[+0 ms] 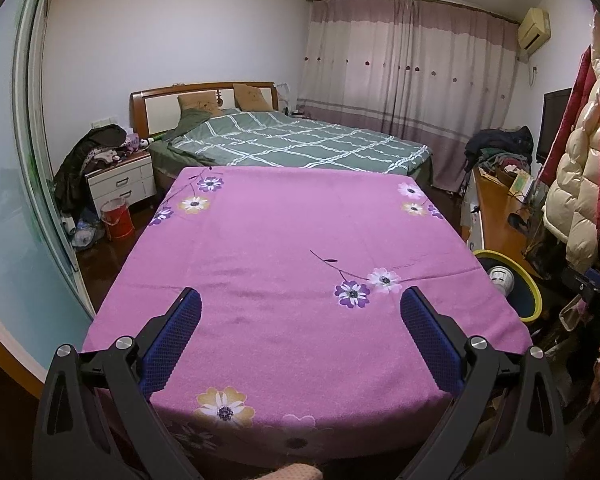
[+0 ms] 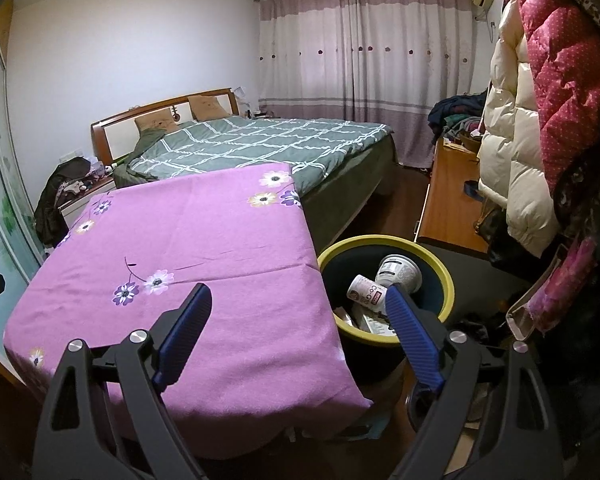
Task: Collect trash
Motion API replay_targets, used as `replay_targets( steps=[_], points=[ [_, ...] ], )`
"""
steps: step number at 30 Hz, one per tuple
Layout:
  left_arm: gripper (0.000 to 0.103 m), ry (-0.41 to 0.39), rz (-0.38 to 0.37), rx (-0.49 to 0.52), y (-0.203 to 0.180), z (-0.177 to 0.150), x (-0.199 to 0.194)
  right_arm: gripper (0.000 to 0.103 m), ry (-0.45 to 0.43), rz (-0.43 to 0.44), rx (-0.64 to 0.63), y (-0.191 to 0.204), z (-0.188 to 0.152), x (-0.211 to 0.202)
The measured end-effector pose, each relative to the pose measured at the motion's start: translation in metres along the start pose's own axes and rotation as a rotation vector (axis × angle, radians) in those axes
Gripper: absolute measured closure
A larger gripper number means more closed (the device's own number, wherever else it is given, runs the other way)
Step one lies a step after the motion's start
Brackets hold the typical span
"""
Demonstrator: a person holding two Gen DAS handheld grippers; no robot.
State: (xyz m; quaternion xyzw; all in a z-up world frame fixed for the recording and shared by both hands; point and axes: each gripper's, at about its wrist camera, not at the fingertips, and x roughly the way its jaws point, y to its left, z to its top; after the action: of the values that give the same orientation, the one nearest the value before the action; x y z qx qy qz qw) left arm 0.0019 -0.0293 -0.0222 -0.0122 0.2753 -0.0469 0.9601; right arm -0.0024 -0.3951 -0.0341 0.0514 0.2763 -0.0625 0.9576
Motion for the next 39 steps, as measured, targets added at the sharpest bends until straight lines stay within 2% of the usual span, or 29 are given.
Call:
replay_targets(
  steps=[39],
  points=[
    [0.005, 0.005, -0.01, 0.005, -0.0029, 0.0025, 0.0038, 0.019, 0.006, 0.009, -0.007, 0.0095, 0.0002, 0.0042]
  ],
)
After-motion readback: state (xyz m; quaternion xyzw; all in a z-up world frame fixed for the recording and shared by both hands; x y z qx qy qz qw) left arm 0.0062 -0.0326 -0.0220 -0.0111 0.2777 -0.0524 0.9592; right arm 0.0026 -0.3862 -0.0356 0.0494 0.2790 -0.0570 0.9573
